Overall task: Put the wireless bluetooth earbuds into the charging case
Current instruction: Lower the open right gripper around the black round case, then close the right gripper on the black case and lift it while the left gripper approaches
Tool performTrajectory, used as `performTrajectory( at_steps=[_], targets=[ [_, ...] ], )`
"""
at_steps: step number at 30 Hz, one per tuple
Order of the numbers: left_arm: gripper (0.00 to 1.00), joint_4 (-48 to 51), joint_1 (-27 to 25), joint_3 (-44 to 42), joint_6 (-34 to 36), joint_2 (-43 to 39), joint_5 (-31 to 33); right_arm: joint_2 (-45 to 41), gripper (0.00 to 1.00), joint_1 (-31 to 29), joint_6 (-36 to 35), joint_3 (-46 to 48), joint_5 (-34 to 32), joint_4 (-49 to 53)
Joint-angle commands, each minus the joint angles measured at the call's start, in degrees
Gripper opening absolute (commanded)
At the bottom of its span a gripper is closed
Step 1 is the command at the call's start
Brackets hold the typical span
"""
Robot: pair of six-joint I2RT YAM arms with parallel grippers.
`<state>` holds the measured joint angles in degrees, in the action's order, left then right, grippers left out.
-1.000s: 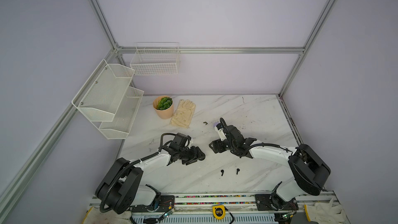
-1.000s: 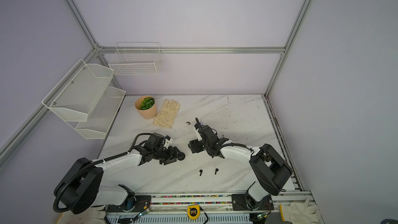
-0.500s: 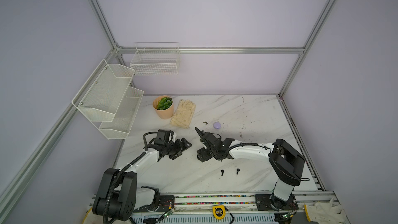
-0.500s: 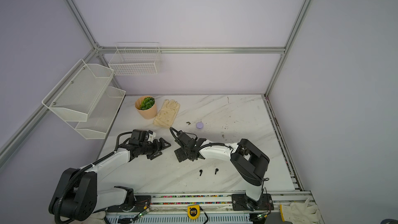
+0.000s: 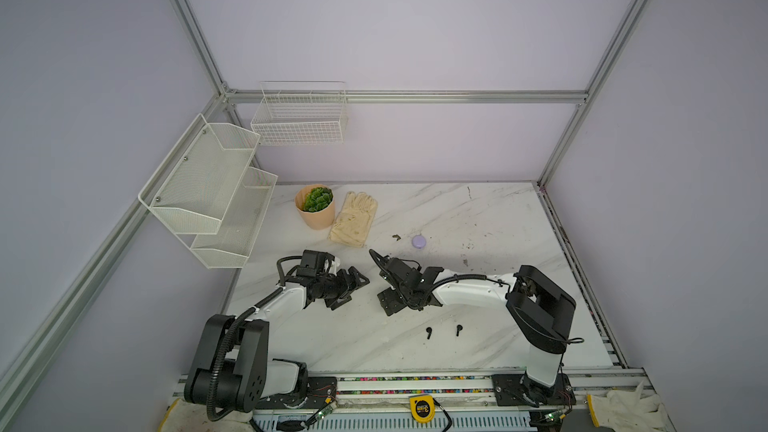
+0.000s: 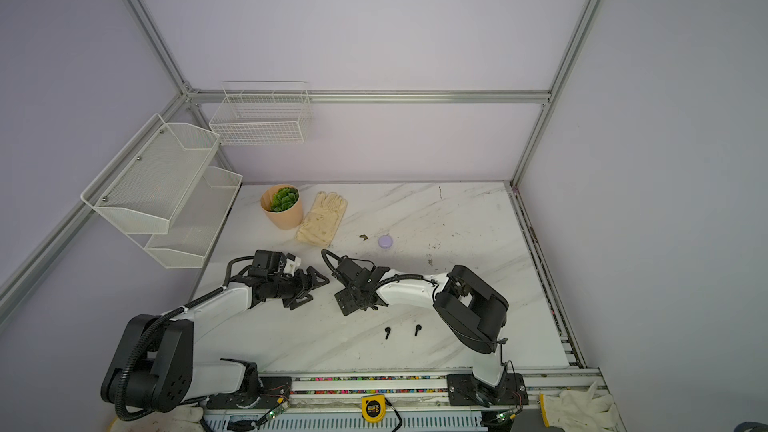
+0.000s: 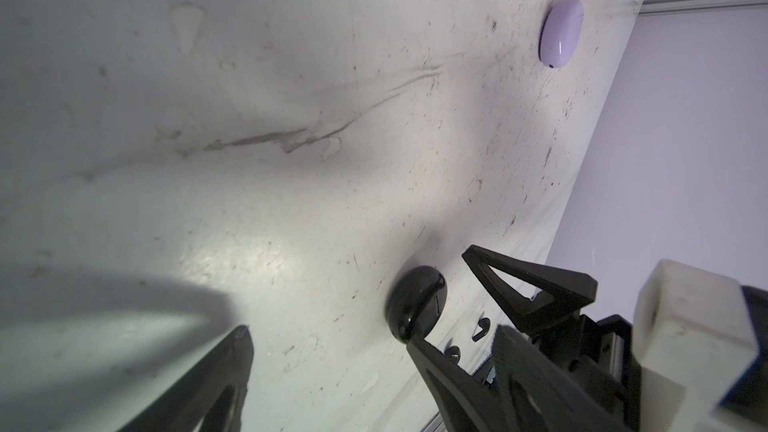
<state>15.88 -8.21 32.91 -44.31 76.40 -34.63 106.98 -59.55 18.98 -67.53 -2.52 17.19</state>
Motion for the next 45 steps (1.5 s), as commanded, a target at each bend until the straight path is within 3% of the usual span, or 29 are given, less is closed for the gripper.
performTrajectory(
  at_steps=[1, 18, 31, 36, 41, 45],
  targets=[
    [0.9, -1.3, 0.45, 0.76, 1.08, 0.0, -1.63, 1.51, 0.8, -1.04, 1.61, -1.39, -0.41, 0.65],
    [0.9, -2.33, 0.47, 0.42, 0.72, 0.15, -2.45, 3.46, 0.63, -2.5, 2.9, -2.73, -4.13, 2.67],
    [0.89, -2.85, 0.4, 0.58, 1.16, 0.07, -3.51, 1.68, 0.5, -2.55, 0.75, -1.2, -3.41, 0.83],
    [0.87, -3.57, 0.8, 0.49, 1.24, -0.45, -6.9, -3.85, 0.49, -1.59, -14.77, 3.87, -3.53, -7.57],
    [0.86, -4.61, 2.35, 0.45, 1.95, -2.9, -12.67, -11.65, 0.46, 5.66, -27.08, 11.06, 8.5, -17.64],
    [0.85, -5.48, 1.67, 0.11, 1.51, -6.09, -18.85, -13.18, 0.43, 7.52, -32.2, 11.41, 14.24, -17.81]
  ],
)
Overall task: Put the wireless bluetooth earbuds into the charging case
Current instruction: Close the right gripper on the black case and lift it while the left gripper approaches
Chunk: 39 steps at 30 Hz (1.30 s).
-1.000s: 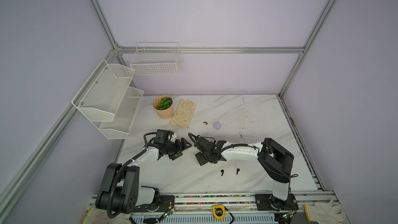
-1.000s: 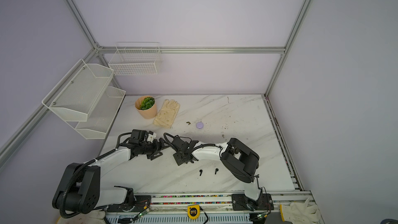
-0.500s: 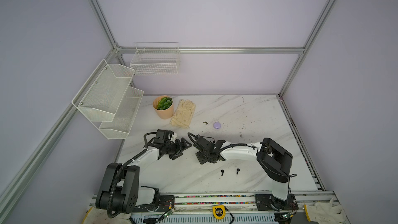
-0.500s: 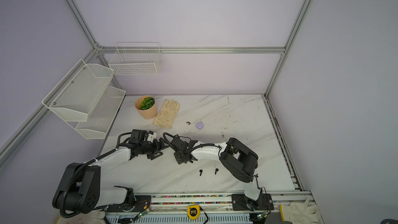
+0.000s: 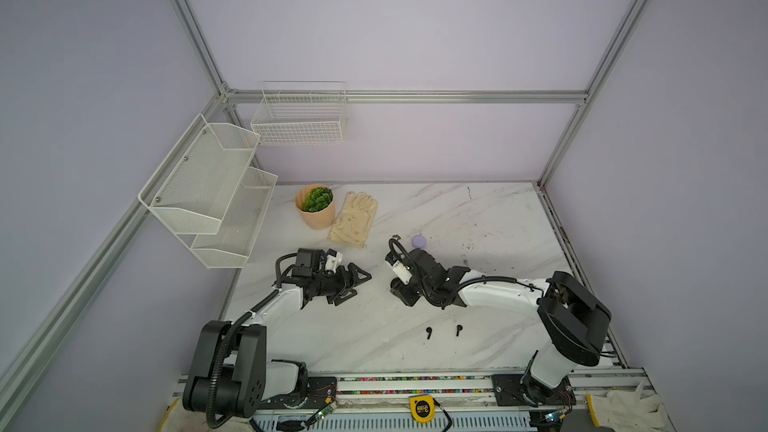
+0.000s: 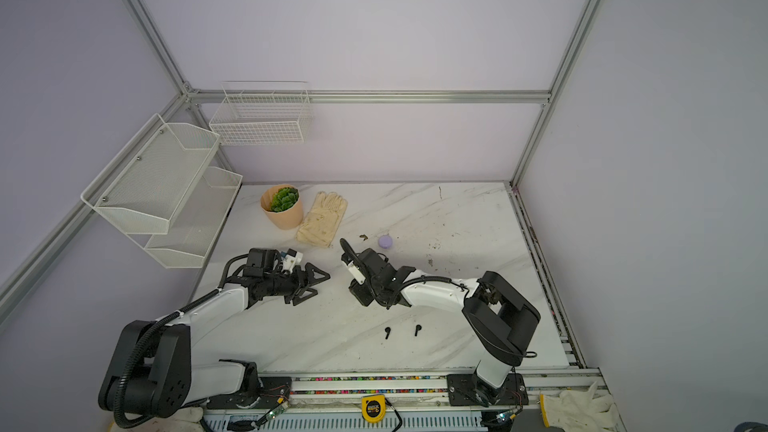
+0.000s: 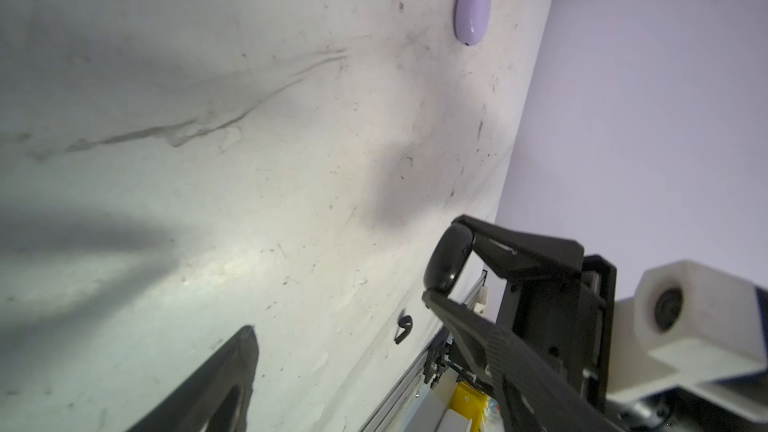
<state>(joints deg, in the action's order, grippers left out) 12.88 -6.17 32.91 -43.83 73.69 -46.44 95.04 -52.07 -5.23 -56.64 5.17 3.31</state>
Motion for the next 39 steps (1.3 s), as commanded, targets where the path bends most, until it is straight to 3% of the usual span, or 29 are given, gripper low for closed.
performTrajectory(
  at_steps=[1, 9, 15, 19, 27, 33, 39],
  targets=[
    [0.85, -2.86, -0.5, -0.54, 0.73, -4.63, -6.76, -1.66, 0.43, 0.1, -8.79, 0.72, 7.33, -3.93],
    [0.78, -12.06, -7.18, -1.24, -3.03, -4.86, -6.24, -7.15, 0.42, 0.52, -14.27, 4.3, 9.44, -3.91],
    [0.66, -18.42, -9.9, -2.18, -5.12, -2.08, -7.23, -9.35, 0.4, 1.18, -14.82, 4.66, 9.94, -3.93],
    [0.63, -19.98, -12.42, -1.24, -4.95, -1.26, -7.35, -10.05, 0.4, 1.46, -14.52, 4.31, 10.63, -3.88],
    [0.49, -23.13, -13.4, -0.74, -5.47, 0.82, -7.28, -10.82, 0.38, 1.53, -14.0, 4.07, 10.83, -3.8],
    [0.34, -25.59, -14.38, -0.89, -6.51, 2.24, -7.54, -11.26, 0.38, 1.52, -13.75, 3.91, 10.55, -3.92],
    [0.3, -26.92, -14.92, -1.38, -7.14, 2.36, -7.46, -11.2, 0.37, 1.45, -13.93, 3.6, 10.26, -4.25]
  ],
)
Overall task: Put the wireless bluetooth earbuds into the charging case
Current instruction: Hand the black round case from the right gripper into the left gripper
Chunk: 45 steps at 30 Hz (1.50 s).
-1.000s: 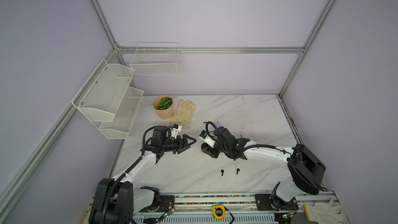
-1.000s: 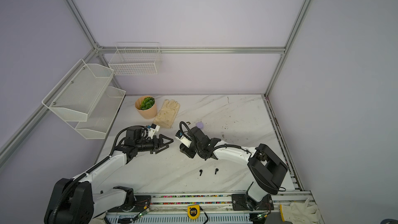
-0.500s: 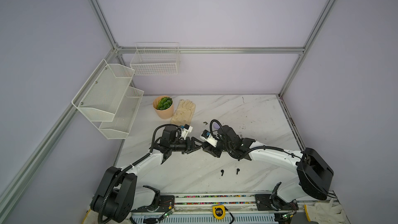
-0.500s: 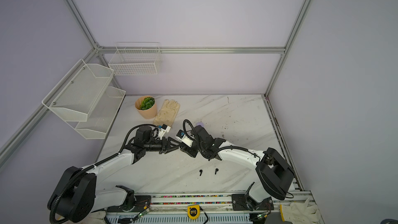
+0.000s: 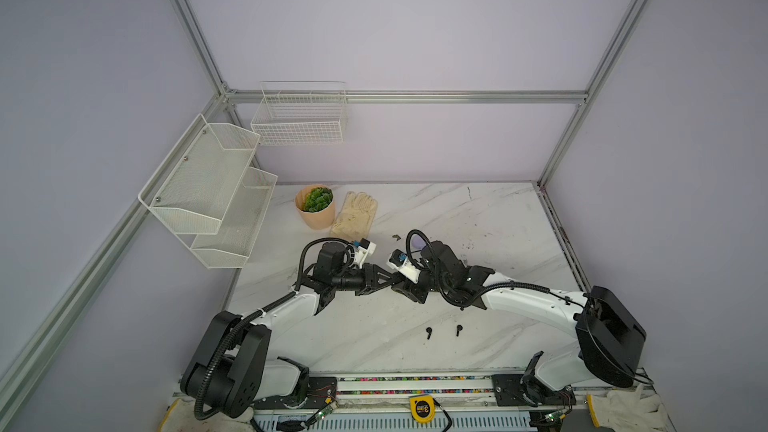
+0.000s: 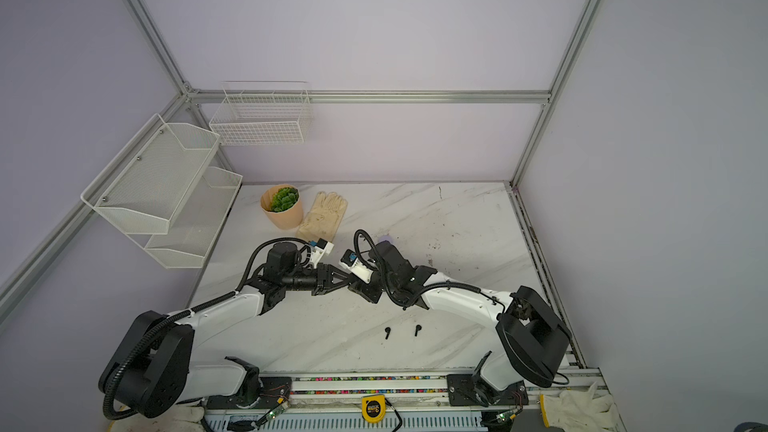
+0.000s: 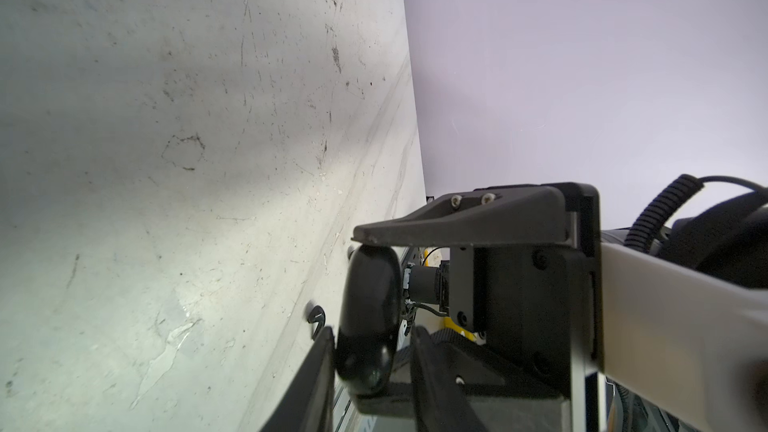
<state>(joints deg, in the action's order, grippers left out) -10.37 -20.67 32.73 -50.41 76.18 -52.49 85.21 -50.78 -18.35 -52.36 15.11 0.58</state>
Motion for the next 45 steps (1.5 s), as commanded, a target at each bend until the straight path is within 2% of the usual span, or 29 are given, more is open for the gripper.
performTrajectory(
  at_steps=[1, 17, 22, 30, 45],
  targets=[
    [0.3, -3.94, -0.52, -1.33, -0.67, -0.15, -1.3, -1.21, 0.37, 0.17, -0.79, -0.67, 0.28, -1.59],
    [0.17, -6.63, -0.77, -1.69, -1.57, -0.07, -1.84, -0.26, 0.36, 0.19, -0.47, -1.0, -0.02, -2.27],
    [0.17, -7.61, -0.78, -1.47, -1.71, 0.09, -2.24, -0.13, 0.36, 0.16, -0.38, -0.98, 0.02, -2.78],
    [0.28, -10.53, -0.85, -1.61, -3.04, 1.01, -3.24, -0.14, 0.36, 0.19, -0.02, -0.82, 0.32, -2.96],
    [0.15, -12.64, -1.1, -2.74, -3.54, -0.77, -2.37, -0.13, 0.36, 0.18, 0.66, -1.07, 0.35, -3.22]
  ],
)
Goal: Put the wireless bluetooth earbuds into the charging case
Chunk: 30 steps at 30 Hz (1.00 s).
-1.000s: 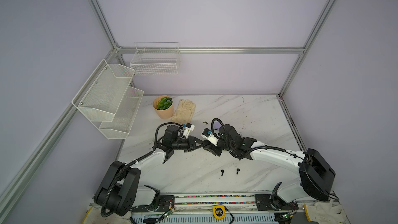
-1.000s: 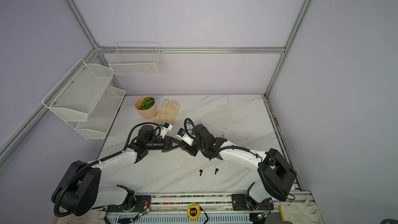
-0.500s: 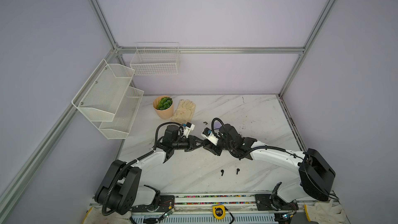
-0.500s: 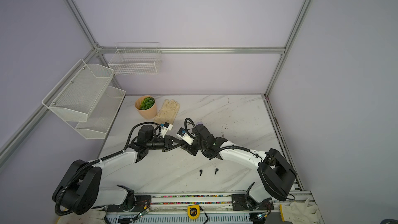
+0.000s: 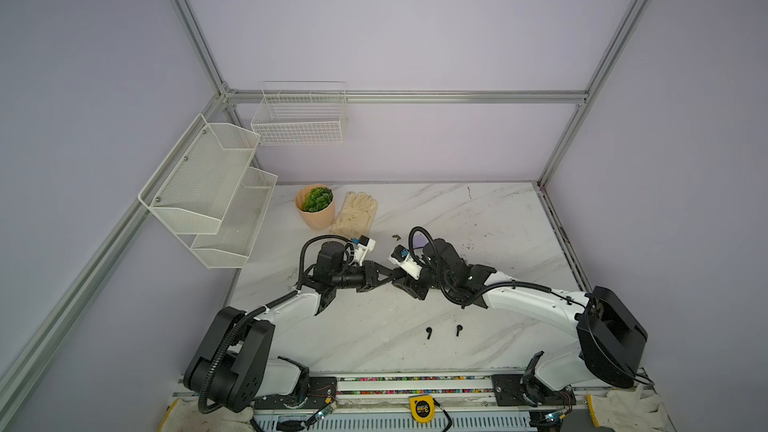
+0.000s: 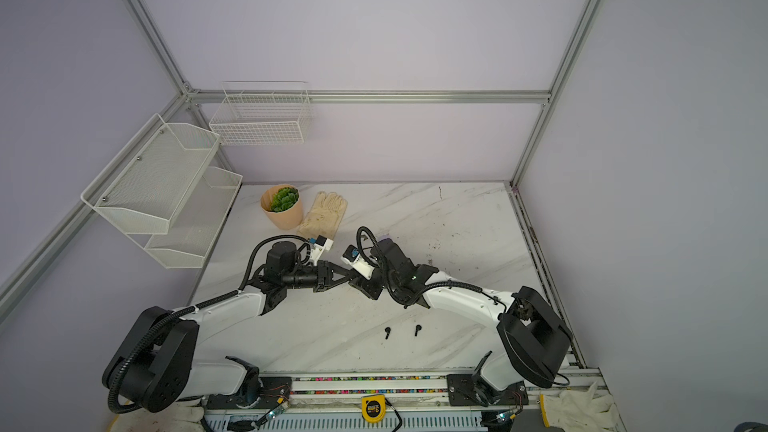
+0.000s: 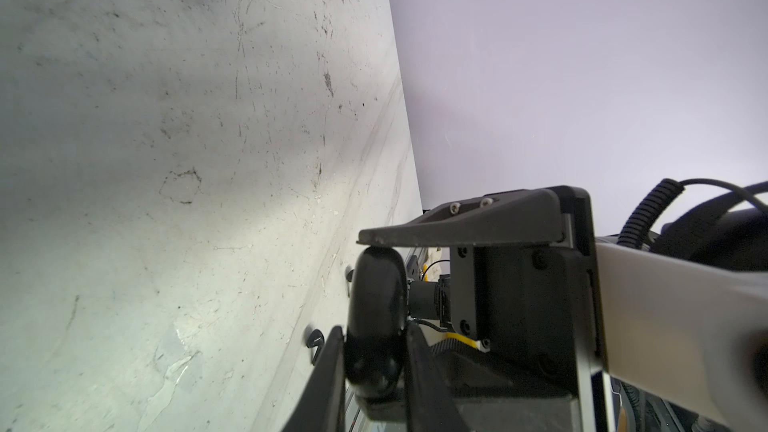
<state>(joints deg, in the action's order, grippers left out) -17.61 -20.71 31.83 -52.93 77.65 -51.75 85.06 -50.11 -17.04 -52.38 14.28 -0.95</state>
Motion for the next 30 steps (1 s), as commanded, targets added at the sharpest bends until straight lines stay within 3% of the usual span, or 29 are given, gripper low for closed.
performTrajectory(
  at_steps=[1, 6, 11, 18, 24, 28, 30],
  targets=[
    [0.14, -5.55, -1.09, -1.86, -1.04, -2.19, -3.09, -0.06, 0.37, -0.47, -0.72, -1.13, 1.19, -1.7],
    [0.1, -6.44, -1.17, -1.96, -1.04, -2.41, -3.09, -0.36, 0.45, -0.46, -0.63, -1.49, 1.44, -1.27],
    [0.09, -7.13, -1.26, -2.12, -0.87, -2.37, -2.63, -1.4, 0.6, -0.47, 1.81, -3.25, -1.24, 1.91],
    [0.06, -10.01, -1.25, -2.63, -1.46, -1.34, -1.45, -5.97, 0.7, -0.51, 3.84, -3.46, -3.72, 4.2],
    [0.04, -11.7, -1.11, -2.54, -1.61, -0.92, -0.3, -12.02, 0.79, -0.01, 8.42, -9.38, -5.53, 11.06],
    [0.02, -12.34, -1.18, -1.32, -0.54, -1.21, 0.4, -13.29, 0.8, 5.17, 14.8, -14.73, -0.58, 16.4],
    [0.01, -12.46, -1.09, -0.51, 0.26, -1.82, 0.69, -12.11, 0.78, 10.41, 19.01, -17.18, 6.28, 18.74]
  ],
)
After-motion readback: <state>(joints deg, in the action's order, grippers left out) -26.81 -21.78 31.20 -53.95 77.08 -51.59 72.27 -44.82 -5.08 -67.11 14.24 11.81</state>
